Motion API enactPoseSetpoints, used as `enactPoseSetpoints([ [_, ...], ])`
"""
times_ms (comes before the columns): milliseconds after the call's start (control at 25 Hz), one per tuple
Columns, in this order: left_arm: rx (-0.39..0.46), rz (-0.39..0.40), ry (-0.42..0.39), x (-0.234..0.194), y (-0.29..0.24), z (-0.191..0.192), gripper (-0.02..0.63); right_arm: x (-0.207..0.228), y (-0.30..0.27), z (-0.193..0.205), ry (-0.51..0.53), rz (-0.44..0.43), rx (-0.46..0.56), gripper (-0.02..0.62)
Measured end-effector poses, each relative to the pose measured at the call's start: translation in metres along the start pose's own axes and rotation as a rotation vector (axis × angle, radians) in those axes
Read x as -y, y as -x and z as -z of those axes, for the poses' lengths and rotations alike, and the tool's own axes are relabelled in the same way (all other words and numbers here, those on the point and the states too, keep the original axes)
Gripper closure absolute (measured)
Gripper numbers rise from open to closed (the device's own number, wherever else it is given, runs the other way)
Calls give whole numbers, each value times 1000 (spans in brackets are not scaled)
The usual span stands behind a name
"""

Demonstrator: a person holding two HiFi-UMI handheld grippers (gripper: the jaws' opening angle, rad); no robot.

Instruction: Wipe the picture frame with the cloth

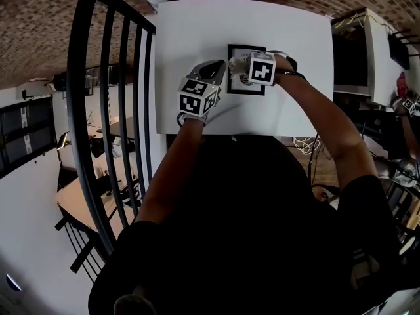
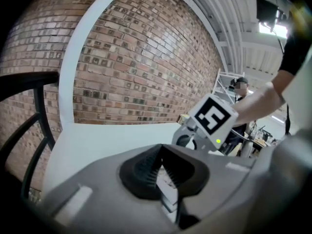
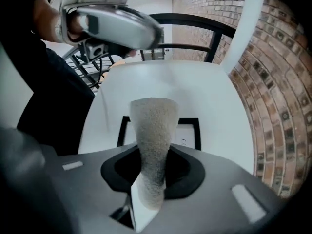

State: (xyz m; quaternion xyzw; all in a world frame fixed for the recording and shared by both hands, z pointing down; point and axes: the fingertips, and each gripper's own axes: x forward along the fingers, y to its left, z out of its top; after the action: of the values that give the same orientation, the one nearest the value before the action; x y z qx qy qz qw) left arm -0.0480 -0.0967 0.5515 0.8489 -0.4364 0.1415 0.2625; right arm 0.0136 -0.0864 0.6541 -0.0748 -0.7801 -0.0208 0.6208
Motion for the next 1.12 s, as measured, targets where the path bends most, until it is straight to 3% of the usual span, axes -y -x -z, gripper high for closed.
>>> enactPoseSetpoints([
  [240,-23,9,-1,6,-3,4,606,67,-7,23,-11,92,-83,492],
  [480,-37,11,2,9,-7,4,606,97,-19,24,-29,137,-107,491],
  [720,-41,13,5,10,-9,8,606,87,-33,27,-45,126,-103,489],
  [1120,-47,10,6,13,-5,17,606,26,-43,21,-3,52,-92,491],
])
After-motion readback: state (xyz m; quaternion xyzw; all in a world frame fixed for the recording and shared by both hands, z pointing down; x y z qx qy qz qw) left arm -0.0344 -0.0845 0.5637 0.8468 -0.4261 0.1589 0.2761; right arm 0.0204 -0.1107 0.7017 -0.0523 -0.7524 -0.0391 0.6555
